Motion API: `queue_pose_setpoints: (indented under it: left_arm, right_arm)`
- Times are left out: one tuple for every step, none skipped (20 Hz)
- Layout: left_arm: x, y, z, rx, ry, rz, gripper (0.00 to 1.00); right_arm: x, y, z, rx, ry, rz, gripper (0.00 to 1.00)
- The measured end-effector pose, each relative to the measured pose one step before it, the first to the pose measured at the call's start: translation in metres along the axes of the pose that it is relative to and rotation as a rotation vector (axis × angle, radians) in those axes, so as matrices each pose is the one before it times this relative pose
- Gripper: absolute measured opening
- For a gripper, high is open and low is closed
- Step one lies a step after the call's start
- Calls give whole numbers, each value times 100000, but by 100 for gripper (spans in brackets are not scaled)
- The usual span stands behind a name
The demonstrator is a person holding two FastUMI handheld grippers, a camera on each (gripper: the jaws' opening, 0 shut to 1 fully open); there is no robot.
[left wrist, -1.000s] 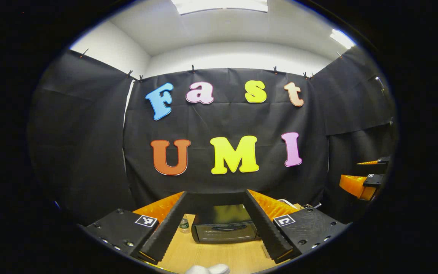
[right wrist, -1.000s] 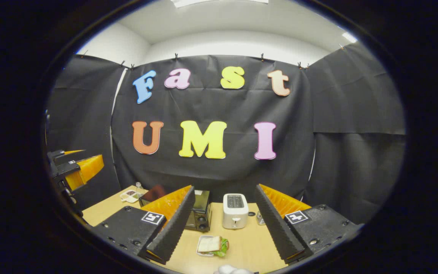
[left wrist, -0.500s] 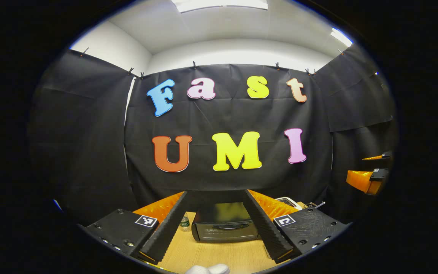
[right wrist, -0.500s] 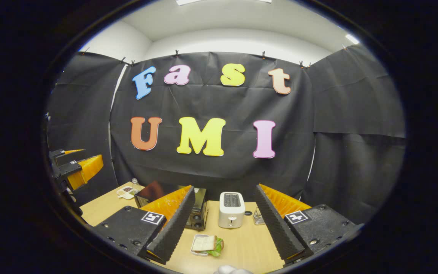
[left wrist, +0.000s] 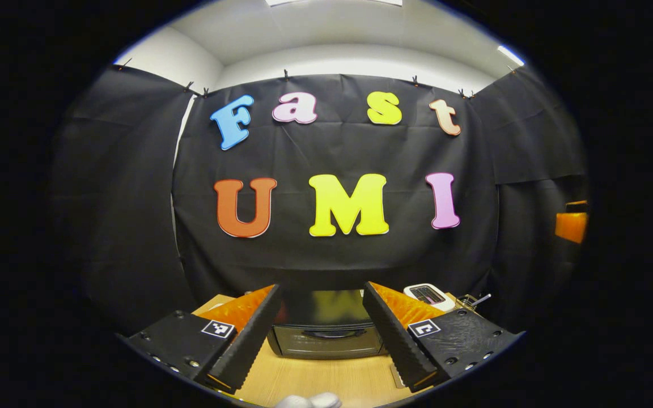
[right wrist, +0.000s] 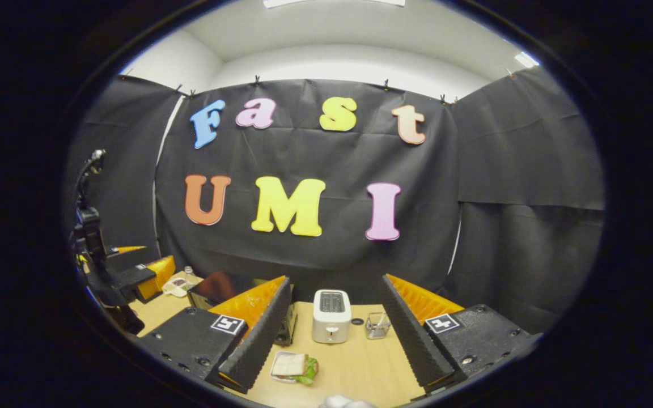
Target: Open the electric oven with the left hand, put the food in, and close the electric oven.
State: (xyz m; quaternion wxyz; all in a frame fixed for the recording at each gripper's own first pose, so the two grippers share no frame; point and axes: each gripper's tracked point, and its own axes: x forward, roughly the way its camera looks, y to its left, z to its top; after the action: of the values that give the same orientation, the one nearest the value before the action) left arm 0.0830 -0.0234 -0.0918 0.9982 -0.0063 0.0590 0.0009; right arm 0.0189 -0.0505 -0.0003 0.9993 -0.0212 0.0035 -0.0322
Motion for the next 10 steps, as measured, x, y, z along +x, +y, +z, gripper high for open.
queue_pose_setpoints:
  left_arm:
    - [939,-368,-1028,888,1744,-510,95]
    - [1086,-422,-1037,32,1444,-642,95]
    - [1183,-511,-1071,-196,2153,-1281,95]
    - [1068,-457,-1064,-169,2348,-696,95]
    - [1095,-138,-1068,-97,2156,-131,96]
    - [1057,-235,-1101,-1027,1601,-425,100]
    - [1084,-179,-1049,-1387,2909,82,96]
    - [1000,1,-1064,-940,1925,397,95]
    - [1002,-69,-978,-681,2366,767,95]
    - [1160,-69,-860,-84,2135,105,95]
  right_arm:
    - [75,-528,-192,-526,182,-1236,100]
    - [6,-570,-121,-713,395,-1607,100]
    - [165,-461,-225,-865,519,-1309,100]
    - [86,-530,-299,-874,1064,-1838,91]
    - [46,-527,-323,-600,1015,-1627,92]
    - [35,-467,-285,-294,1123,-1667,93]
    - [75,-369,-424,-189,1087,-1219,100]
    - [153,-429,-392,-170,1310,-1401,95]
    - [-15,-357,-400,-54,1385,-1514,100]
    - [130,-218,-382,164,1014,-976,100]
